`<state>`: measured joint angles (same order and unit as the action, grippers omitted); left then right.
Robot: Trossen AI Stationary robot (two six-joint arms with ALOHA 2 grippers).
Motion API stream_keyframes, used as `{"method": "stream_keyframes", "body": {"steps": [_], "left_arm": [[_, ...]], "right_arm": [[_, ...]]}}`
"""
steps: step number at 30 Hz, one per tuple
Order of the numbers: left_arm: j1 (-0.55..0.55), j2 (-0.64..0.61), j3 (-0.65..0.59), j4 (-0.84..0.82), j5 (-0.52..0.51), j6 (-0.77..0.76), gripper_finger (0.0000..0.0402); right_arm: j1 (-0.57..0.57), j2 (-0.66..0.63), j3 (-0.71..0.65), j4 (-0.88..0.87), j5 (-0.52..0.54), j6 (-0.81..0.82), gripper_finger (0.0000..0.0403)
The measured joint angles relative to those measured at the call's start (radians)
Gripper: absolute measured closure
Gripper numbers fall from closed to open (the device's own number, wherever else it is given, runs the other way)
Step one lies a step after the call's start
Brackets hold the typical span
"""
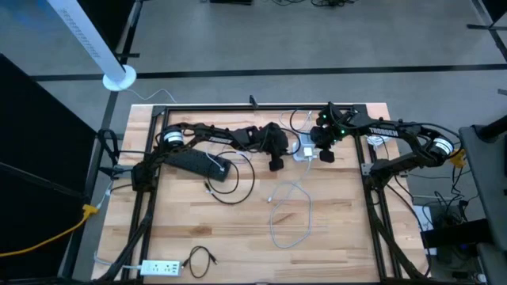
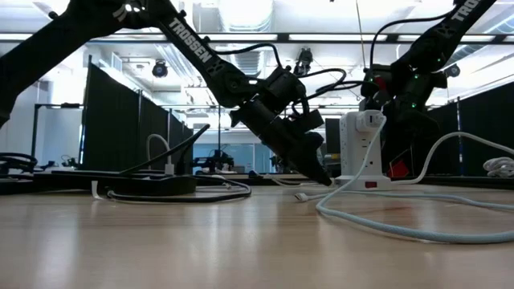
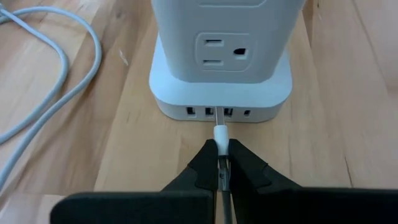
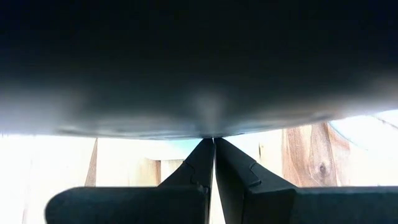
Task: Insert USB
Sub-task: Insert the bottom white charger cable into the top white outlet extension
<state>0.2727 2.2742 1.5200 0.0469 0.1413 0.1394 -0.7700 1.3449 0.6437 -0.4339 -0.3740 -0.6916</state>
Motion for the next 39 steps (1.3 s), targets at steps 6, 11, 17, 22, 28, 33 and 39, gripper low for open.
{"method": "stream_keyframes", "body": {"steps": [6, 11, 17, 22, 28, 33, 39], "left_arm": [[-0.005, 0.000, 0.000, 0.000, 0.022, 0.003, 0.0402], [-0.005, 0.000, 0.000, 0.002, 0.024, 0.008, 0.0402], [-0.005, -0.001, -0.002, 0.003, 0.024, 0.026, 0.0402], [-0.005, -0.001, -0.002, 0.005, 0.024, 0.049, 0.0402], [0.000, 0.003, -0.002, 0.010, 0.031, 0.062, 0.0402], [0.002, 0.017, -0.002, 0.023, 0.039, 0.059, 0.0402], [0.000, 0.020, 0.001, 0.036, 0.046, 0.035, 0.0402]], "right_arm": [[0.000, 0.000, 0.000, 0.001, 0.000, 0.000, 0.0403], [0.000, 0.000, 0.000, 0.001, 0.000, 0.001, 0.0403], [0.000, 0.000, 0.000, 0.001, 0.000, 0.000, 0.0403], [0.000, 0.001, 0.000, 0.002, 0.000, 0.000, 0.0403], [0.000, 0.001, 0.000, 0.002, 0.000, 0.001, 0.0403], [0.000, 0.001, 0.000, 0.002, 0.000, 0.001, 0.0403], [0.000, 0.001, 0.000, 0.007, 0.000, 0.001, 0.0403]]}}
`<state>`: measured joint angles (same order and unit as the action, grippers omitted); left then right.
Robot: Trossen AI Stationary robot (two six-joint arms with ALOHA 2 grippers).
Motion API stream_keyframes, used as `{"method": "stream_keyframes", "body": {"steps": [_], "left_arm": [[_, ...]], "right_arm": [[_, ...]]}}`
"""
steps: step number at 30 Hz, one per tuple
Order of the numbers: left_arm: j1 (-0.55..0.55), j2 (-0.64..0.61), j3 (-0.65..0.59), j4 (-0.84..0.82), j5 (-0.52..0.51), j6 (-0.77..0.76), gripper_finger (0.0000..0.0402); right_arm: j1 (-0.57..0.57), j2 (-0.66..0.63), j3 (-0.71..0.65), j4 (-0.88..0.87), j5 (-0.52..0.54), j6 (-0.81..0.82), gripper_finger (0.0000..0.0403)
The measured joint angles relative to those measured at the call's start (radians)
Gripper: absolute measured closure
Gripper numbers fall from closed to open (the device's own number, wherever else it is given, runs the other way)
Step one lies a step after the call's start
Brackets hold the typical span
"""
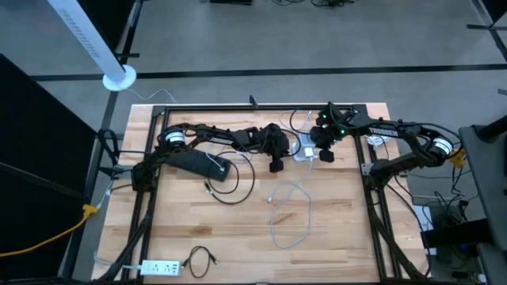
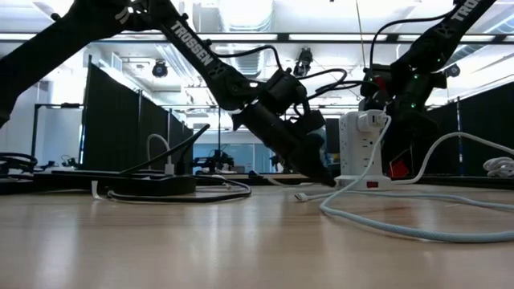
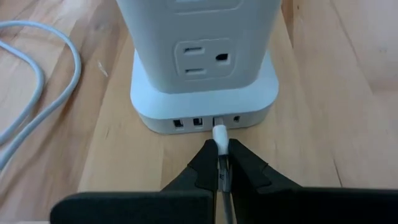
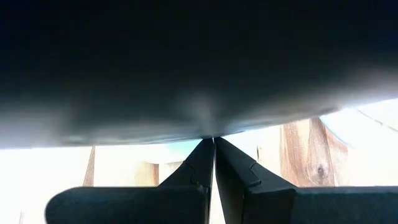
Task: Insert USB
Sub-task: Insert the bottom white charger cable into the top white outlet extension
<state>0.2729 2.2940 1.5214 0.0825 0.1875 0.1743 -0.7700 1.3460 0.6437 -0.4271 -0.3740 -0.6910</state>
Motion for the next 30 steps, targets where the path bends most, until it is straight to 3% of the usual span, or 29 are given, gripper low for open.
{"method": "stream_keyframes", "body": {"steps": [20, 30], "left_arm": [[-0.001, 0.026, 0.032, -0.005, -0.030, -0.037, 0.0402], [0.000, -0.018, 0.042, -0.107, -0.041, 0.002, 0.0386]], "right_arm": [[0.002, 0.000, 0.000, 0.000, 0.002, 0.012, 0.0403], [0.004, -0.026, 0.043, -0.081, 0.057, 0.010, 0.0403]]}}
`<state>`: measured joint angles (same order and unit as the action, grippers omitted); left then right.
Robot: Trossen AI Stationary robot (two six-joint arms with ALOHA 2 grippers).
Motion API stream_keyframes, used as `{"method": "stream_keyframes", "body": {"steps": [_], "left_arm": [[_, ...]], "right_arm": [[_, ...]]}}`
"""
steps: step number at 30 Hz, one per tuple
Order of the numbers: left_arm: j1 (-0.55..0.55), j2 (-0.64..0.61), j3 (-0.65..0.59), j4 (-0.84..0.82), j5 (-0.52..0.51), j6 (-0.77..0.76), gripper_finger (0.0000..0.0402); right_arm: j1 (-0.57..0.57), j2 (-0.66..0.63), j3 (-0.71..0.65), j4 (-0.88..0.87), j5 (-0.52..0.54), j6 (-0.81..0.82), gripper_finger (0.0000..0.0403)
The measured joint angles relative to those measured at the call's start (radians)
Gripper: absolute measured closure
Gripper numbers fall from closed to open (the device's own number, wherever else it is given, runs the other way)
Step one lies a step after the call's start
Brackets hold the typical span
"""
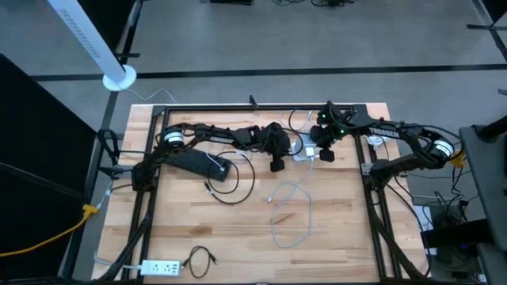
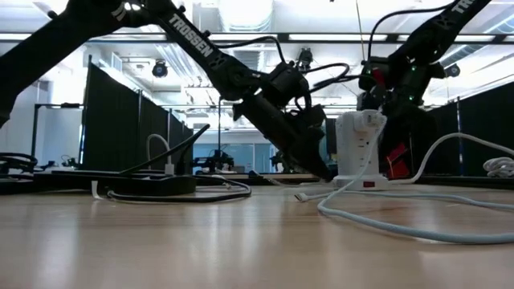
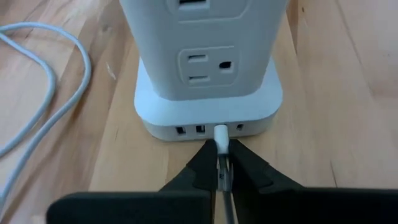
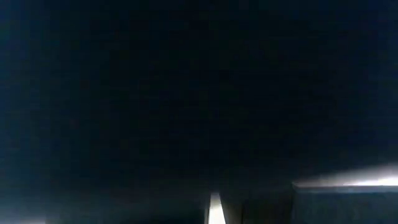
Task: Insert USB
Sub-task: Insert the bottom white charger cable into the top white outlet extension, then insert the black charger cable into the bottom white outlet extension
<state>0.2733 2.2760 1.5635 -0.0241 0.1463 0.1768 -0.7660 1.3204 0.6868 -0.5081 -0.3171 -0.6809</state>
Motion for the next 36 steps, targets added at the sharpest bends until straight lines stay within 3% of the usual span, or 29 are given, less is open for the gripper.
{"method": "stream_keyframes", "body": {"steps": [8, 11, 17, 22, 27, 32, 36], "left_arm": [[0.000, -0.040, 0.000, -0.068, 0.001, -0.002, 0.0298], [0.000, -0.076, 0.000, -0.171, 0.000, 0.002, 0.0256], [0.002, -0.231, 0.000, -0.395, -0.004, 0.044, 0.0191], [-0.003, -0.398, -0.001, -0.578, -0.002, -0.054, 0.0169], [-0.018, -0.558, -0.002, -0.707, 0.005, -0.231, 0.0168], [-0.068, -0.675, -0.003, -0.789, 0.015, -0.411, 0.0184], [-0.135, -0.738, -0.006, -0.869, 0.012, -0.538, 0.0199]], "right_arm": [[0.004, -0.042, 0.070, -0.091, 0.063, 0.003, 0.0403], [0.004, -0.062, 0.106, -0.154, 0.119, -0.001, 0.0403], [0.003, -0.130, 0.233, -0.267, 0.147, 0.049, 0.0403], [0.006, -0.179, 0.405, -0.348, 0.139, 0.153, 0.0403], [0.009, -0.223, 0.538, -0.340, 0.027, 0.282, 0.0403], [0.026, -0.251, 0.546, -0.324, -0.151, 0.373, 0.0403], [0.112, -0.258, 0.541, -0.331, -0.251, 0.403, 0.0403]]}}
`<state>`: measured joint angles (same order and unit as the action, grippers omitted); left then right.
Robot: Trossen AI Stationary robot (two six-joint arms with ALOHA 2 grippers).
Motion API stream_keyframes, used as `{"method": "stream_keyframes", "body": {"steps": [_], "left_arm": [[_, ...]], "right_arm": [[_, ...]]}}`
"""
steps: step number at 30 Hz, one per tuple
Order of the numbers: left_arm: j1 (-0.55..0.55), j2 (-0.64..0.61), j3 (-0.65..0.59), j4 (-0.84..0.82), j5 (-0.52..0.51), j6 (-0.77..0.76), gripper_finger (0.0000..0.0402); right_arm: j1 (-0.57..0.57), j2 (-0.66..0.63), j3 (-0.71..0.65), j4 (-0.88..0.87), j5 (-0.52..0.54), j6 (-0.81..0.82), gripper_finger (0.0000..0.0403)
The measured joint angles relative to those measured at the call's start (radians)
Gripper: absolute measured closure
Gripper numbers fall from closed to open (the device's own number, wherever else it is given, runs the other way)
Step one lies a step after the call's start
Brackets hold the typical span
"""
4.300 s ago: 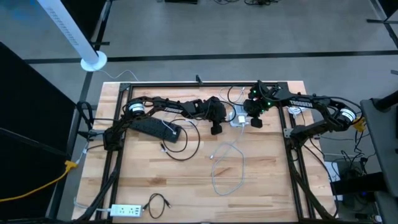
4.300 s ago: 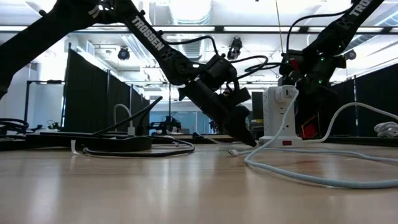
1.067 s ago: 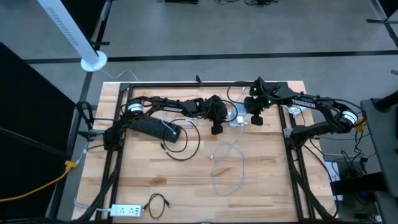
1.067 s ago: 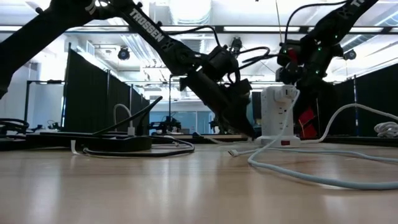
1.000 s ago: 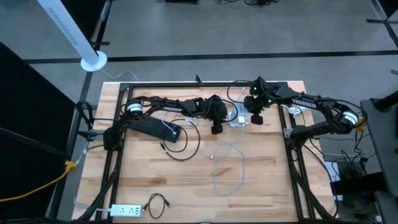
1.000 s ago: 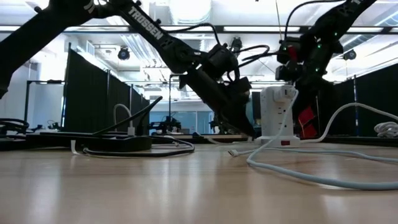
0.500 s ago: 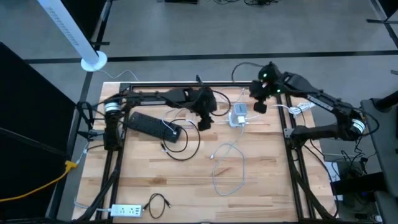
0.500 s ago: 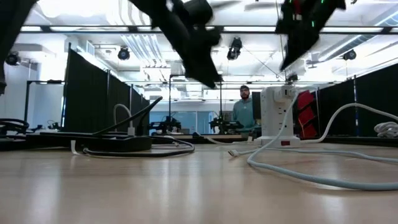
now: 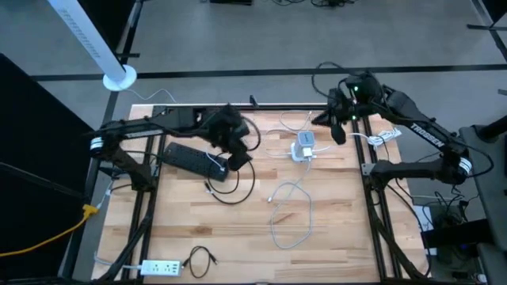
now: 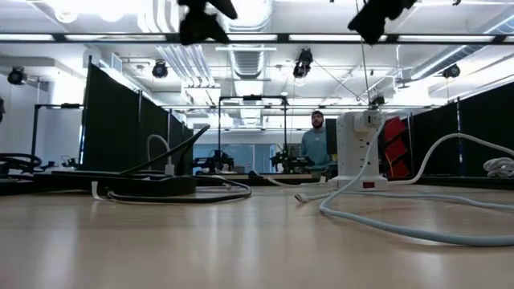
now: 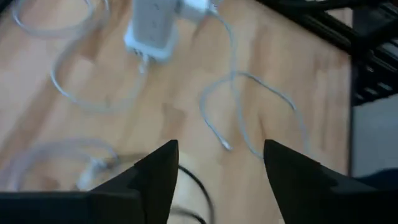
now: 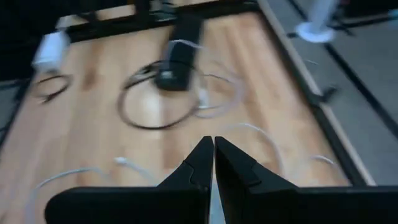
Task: Insert USB
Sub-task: Insert the black charger cable into the bottom white outlet extension
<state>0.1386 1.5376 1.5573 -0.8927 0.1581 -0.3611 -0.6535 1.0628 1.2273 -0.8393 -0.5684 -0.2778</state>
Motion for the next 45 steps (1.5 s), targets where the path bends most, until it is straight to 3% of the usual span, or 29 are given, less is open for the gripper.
{"method": "stream_keyframes", "body": {"steps": [7, 16, 22, 25, 29, 33, 41, 45], "left_arm": [[-0.133, -0.035, -0.002, -0.213, -0.046, -0.203, 0.0224], [-0.378, -0.031, -0.003, -0.468, -0.044, -0.507, 0.0253], [-0.606, -0.026, -0.019, -0.432, -0.052, -0.601, 0.0271], [-0.727, -0.014, -0.045, -0.380, -0.144, -0.612, 0.0278], [-0.870, 0.012, -0.082, -0.285, -0.272, -0.593, 0.0285], [-0.961, 0.035, -0.134, -0.196, -0.291, -0.522, 0.0290], [-1.003, 0.069, -0.195, -0.080, -0.262, -0.553, 0.0284], [-1.000, 0.095, -0.199, -0.031, -0.304, -0.526, 0.0271]], "right_arm": [[0.281, 0.032, -0.014, 0.026, 0.003, 0.002, 0.0403], [0.625, 0.134, -0.089, 0.251, 0.144, 0.198, 0.0403], [0.866, 0.220, -0.070, 0.298, 0.452, 0.321, 0.0403], [0.955, 0.278, -0.032, 0.303, 0.543, 0.424, 0.0403], [1.037, 0.373, 0.024, 0.301, 0.558, 0.588, 0.0403], [1.113, 0.471, 0.100, 0.304, 0.554, 0.685, 0.0403], [1.174, 0.684, 0.248, 0.306, 0.568, 0.750, 0.0403], [1.180, 0.761, 0.302, 0.329, 0.559, 0.739, 0.0397]]}}
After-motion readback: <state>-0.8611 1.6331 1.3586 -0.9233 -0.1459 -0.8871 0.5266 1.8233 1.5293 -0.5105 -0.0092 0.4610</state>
